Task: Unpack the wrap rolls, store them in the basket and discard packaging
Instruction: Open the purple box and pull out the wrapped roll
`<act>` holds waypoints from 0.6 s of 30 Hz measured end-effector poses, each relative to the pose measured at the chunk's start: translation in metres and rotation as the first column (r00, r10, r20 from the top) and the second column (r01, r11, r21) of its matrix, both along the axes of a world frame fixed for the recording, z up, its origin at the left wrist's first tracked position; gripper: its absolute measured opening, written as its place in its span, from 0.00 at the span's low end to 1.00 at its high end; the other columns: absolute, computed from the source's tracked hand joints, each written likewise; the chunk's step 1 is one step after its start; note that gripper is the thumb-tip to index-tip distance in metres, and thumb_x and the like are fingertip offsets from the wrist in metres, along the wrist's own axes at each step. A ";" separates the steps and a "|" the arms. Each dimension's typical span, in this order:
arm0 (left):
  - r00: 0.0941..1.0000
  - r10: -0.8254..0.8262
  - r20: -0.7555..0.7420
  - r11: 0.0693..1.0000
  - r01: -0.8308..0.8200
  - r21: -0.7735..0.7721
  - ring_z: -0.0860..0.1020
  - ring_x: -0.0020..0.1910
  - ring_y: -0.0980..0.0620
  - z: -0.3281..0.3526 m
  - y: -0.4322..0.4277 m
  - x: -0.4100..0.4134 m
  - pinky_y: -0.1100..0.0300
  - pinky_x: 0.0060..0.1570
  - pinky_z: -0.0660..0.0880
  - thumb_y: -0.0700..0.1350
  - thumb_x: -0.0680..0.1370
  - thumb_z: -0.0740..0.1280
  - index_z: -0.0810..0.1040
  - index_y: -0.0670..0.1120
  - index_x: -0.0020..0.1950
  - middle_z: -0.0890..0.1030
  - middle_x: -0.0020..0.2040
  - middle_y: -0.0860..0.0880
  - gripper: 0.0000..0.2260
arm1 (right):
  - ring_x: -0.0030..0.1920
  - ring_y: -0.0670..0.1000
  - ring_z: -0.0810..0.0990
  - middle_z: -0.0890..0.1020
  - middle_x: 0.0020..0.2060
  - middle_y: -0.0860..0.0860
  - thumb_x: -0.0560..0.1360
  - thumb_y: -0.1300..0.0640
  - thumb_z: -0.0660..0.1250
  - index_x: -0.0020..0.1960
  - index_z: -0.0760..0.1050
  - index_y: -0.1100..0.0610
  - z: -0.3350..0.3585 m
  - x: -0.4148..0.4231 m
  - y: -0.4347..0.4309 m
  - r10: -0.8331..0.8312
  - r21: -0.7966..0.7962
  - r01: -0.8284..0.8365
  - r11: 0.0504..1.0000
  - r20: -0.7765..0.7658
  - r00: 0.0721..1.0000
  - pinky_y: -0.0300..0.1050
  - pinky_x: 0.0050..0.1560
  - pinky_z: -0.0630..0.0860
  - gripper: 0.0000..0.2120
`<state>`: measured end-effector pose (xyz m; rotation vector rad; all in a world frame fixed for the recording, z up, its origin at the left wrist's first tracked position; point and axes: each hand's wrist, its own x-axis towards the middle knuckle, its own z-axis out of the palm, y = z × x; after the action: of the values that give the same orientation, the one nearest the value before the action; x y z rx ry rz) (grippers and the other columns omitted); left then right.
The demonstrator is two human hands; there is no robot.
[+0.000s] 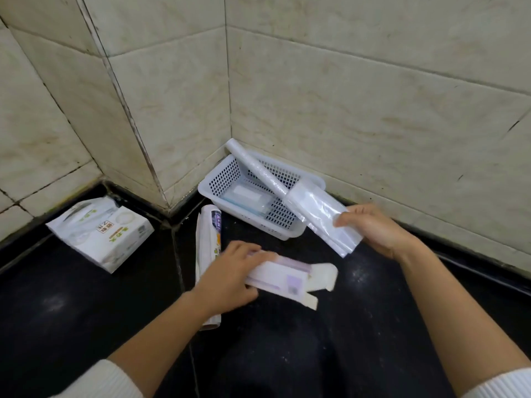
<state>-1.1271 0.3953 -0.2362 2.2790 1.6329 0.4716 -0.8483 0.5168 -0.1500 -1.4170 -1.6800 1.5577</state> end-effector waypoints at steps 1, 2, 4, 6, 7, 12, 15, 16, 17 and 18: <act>0.999 -0.034 -0.001 0.999 0.034 -0.029 0.63 0.67 0.54 -0.008 -0.002 0.014 0.59 0.60 0.70 0.48 0.67 0.66 0.63 0.64 0.71 0.70 0.67 0.53 0.33 | 0.37 0.52 0.80 0.82 0.36 0.56 0.69 0.58 0.69 0.42 0.80 0.67 -0.004 -0.005 0.001 -0.019 -0.004 0.019 1.000 -0.001 1.000 0.46 0.41 0.72 0.11; 0.998 -0.055 0.005 0.997 0.056 -0.052 0.62 0.67 0.53 -0.016 -0.003 0.026 0.58 0.61 0.70 0.47 0.68 0.65 0.62 0.63 0.72 0.69 0.67 0.52 0.33 | 0.36 0.52 0.80 0.83 0.35 0.54 0.70 0.59 0.68 0.41 0.81 0.64 -0.008 -0.009 0.002 -0.034 -0.011 0.034 0.999 -0.004 0.999 0.45 0.41 0.73 0.07; 0.995 -0.097 -0.018 0.994 0.097 -0.045 0.61 0.69 0.50 -0.032 -0.003 0.044 0.54 0.66 0.66 0.46 0.71 0.64 0.61 0.62 0.73 0.67 0.69 0.49 0.32 | 0.35 0.50 0.80 0.82 0.34 0.52 0.70 0.59 0.68 0.37 0.80 0.58 -0.017 -0.017 0.005 -0.059 -0.025 0.059 0.998 -0.013 0.998 0.45 0.40 0.72 0.05; 0.986 -0.127 -0.109 0.992 0.127 -0.008 0.59 0.72 0.47 -0.046 -0.001 0.057 0.49 0.71 0.60 0.46 0.75 0.65 0.59 0.60 0.75 0.64 0.73 0.46 0.30 | 0.34 0.49 0.79 0.82 0.33 0.50 0.70 0.60 0.68 0.36 0.80 0.56 -0.025 -0.025 0.009 -0.080 -0.042 0.078 0.996 -0.025 0.997 0.44 0.39 0.72 0.05; 0.978 -0.139 -0.155 0.990 0.138 -0.019 0.57 0.73 0.46 -0.051 0.000 0.062 0.46 0.73 0.57 0.46 0.75 0.65 0.58 0.59 0.75 0.62 0.74 0.45 0.31 | 0.35 0.49 0.80 0.83 0.33 0.50 0.71 0.61 0.67 0.36 0.80 0.56 -0.029 -0.028 0.011 -0.084 -0.049 0.082 0.995 -0.031 0.996 0.43 0.39 0.73 0.06; 0.931 -0.313 -0.188 0.931 0.262 -0.255 0.45 0.77 0.48 -0.065 0.001 0.066 0.42 0.75 0.47 0.56 0.77 0.63 0.53 0.61 0.76 0.49 0.79 0.47 0.30 | 0.44 0.50 0.83 0.85 0.42 0.49 0.69 0.60 0.69 0.47 0.81 0.54 -0.040 -0.037 0.024 -0.100 -0.064 0.098 0.993 -0.035 0.994 0.43 0.42 0.76 0.07; 0.941 -0.310 -0.132 0.943 0.287 -0.168 0.47 0.77 0.50 -0.058 0.007 0.054 0.44 0.75 0.48 0.59 0.79 0.55 0.56 0.61 0.76 0.50 0.79 0.49 0.25 | 0.46 0.51 0.83 0.85 0.44 0.50 0.69 0.61 0.70 0.47 0.82 0.54 -0.044 -0.039 0.037 -0.102 -0.073 0.102 0.992 0.004 0.995 0.44 0.44 0.76 0.08; 0.955 -0.277 -0.102 0.957 0.265 -0.121 0.49 0.77 0.50 -0.052 0.012 0.048 0.46 0.75 0.48 0.58 0.79 0.55 0.57 0.60 0.76 0.51 0.79 0.49 0.24 | 0.46 0.52 0.83 0.85 0.44 0.51 0.69 0.61 0.70 0.46 0.82 0.55 -0.045 -0.040 0.041 -0.107 -0.070 0.108 0.992 0.018 0.994 0.45 0.43 0.76 0.07; 0.971 -0.230 -0.069 0.972 0.226 -0.067 0.50 0.77 0.49 -0.047 0.021 0.042 0.48 0.75 0.49 0.57 0.79 0.56 0.59 0.57 0.76 0.52 0.79 0.48 0.24 | 0.45 0.52 0.83 0.84 0.43 0.51 0.69 0.62 0.70 0.45 0.82 0.56 -0.044 -0.041 0.047 -0.113 -0.067 0.115 0.991 0.026 0.993 0.45 0.43 0.76 0.06; 0.985 -0.167 -0.042 0.986 0.166 -0.011 0.52 0.77 0.48 -0.043 0.031 0.035 0.48 0.75 0.52 0.56 0.79 0.57 0.61 0.54 0.75 0.53 0.79 0.47 0.24 | 0.44 0.52 0.82 0.84 0.44 0.52 0.69 0.62 0.70 0.45 0.82 0.58 -0.044 -0.043 0.053 -0.118 -0.061 0.120 0.991 0.034 0.992 0.45 0.42 0.76 0.06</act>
<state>-1.0925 0.4261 -0.2787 2.4097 1.4440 0.3785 -0.8909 0.5700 -0.1936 -1.5501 -1.5453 1.5433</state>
